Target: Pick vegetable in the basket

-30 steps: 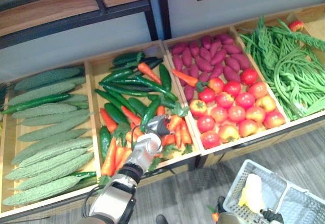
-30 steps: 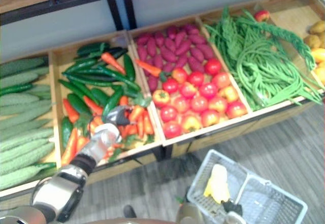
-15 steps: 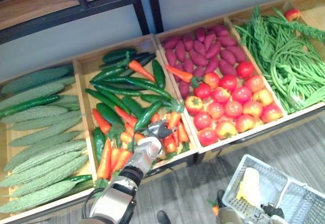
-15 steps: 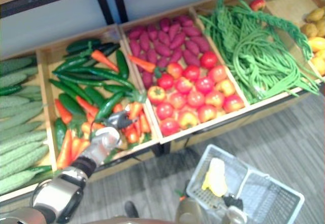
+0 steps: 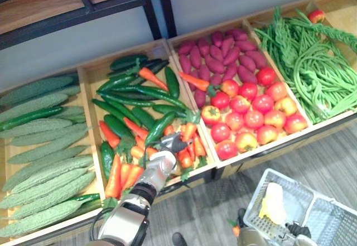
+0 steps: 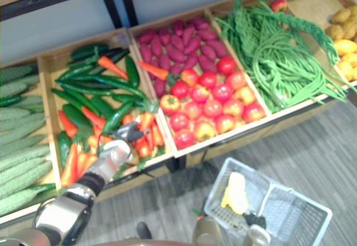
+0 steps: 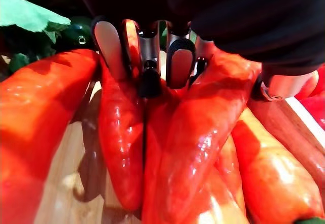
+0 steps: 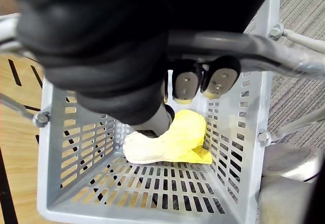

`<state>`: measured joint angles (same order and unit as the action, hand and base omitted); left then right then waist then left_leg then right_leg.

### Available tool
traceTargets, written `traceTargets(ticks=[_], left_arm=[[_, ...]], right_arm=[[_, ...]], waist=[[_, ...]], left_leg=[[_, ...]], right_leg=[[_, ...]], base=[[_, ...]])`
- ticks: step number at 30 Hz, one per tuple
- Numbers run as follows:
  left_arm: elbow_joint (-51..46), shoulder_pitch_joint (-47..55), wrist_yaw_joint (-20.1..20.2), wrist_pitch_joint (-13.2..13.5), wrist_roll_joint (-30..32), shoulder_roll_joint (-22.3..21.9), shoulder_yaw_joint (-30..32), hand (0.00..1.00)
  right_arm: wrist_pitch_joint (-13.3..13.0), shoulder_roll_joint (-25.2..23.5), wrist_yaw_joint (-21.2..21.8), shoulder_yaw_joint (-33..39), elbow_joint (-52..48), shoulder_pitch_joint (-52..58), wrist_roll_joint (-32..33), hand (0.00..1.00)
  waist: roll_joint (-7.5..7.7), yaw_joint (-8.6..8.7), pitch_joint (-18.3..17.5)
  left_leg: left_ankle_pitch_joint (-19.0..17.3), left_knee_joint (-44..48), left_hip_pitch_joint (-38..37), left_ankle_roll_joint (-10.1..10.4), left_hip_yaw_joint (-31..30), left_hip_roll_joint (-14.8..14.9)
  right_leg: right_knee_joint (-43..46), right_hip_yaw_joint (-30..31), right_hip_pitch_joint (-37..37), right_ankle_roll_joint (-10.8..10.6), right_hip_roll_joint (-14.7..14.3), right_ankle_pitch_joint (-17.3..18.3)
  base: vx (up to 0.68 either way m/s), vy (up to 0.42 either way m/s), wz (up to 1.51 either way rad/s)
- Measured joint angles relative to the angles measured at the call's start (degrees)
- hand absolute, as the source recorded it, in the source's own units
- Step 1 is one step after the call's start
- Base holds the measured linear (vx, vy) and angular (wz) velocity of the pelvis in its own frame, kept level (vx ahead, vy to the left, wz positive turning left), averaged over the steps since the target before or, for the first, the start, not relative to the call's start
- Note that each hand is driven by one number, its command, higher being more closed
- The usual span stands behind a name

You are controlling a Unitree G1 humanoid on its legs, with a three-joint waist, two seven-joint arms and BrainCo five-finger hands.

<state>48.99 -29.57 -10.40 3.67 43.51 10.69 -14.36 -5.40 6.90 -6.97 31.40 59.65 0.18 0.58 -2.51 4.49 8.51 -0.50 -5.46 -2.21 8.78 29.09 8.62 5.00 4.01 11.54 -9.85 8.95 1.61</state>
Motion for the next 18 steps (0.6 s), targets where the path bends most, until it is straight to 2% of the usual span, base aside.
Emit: traceTargets(ticks=[2, 7, 10, 12, 14, 18], left_arm=[[-3.5, 1.4, 1.5, -0.6, -0.1, 0.5, 0.0, 1.00], [-16.7, 8.6, 4.4, -1.8, -0.6, 4.5, 0.1, 1.00], [-24.0, 11.3, 4.5, -2.6, -0.6, 6.0, 0.9, 1.00], [-31.0, 12.8, 4.6, -3.3, -0.6, 6.5, 2.5, 1.00], [-35.3, 14.0, 4.6, -3.3, -0.5, 6.5, 4.2, 1.00], [-40.1, 16.4, 4.5, -3.9, -0.5, 6.3, 6.7, 1.00]], right_arm=[[0.0, -0.1, 0.0, 0.3, -0.4, 0.0, 0.0, 1.00], [0.1, -0.4, 0.2, 0.5, -1.8, 1.2, 0.0, 1.00], [0.2, -0.8, 0.8, 0.2, -2.9, 2.3, -0.1, 1.00], [0.1, -0.7, 1.3, 0.2, -3.1, 2.7, -0.5, 1.00], [0.1, -0.7, 1.4, 0.2, -3.3, 3.0, -0.6, 1.00], [0.3, -0.7, 2.5, 0.3, -4.5, 3.7, -0.6, 1.00]], waist=[[-0.66, 0.09, 0.3], [-0.19, -0.15, 0.7], [-0.13, -0.94, 0.7], [0.03, -2.46, 0.6], [0.13, -3.21, 0.6], [0.27, -3.56, 0.5]], left_leg=[[0.0, 0.0, -0.3, 0.0, -0.7, 0.0], [0.0, 0.0, -0.7, 0.0, -2.4, 0.3], [0.0, 0.0, -1.4, 0.0, -3.5, 0.5], [0.0, 0.0, -1.3, -0.1, -3.6, 0.5], [-0.2, 0.6, -1.0, -0.4, -3.6, 0.6], [-0.9, 2.5, -0.8, -0.6, -3.7, 0.9]], right_leg=[[0.0, -0.7, -0.8, 0.0, 0.2, 0.1], [1.0, -2.8, -1.9, 0.2, 0.3, 0.7], [1.8, -4.0, -3.1, 0.5, 0.5, 1.0], [2.3, -4.0, -3.0, 0.6, 0.5, 1.1], [2.3, -4.0, -3.0, 0.6, 0.6, 1.1], [2.3, -3.9, -3.6, 0.5, 0.8, 1.2]], base=[[0.02, -0.010, 0.15], [0.04, -0.024, 0.19], [0.04, -0.009, 0.21], [0.01, -0.002, 0.02], [0.00, -0.005, 0.02], [0.00, 0.000, 0.00]])
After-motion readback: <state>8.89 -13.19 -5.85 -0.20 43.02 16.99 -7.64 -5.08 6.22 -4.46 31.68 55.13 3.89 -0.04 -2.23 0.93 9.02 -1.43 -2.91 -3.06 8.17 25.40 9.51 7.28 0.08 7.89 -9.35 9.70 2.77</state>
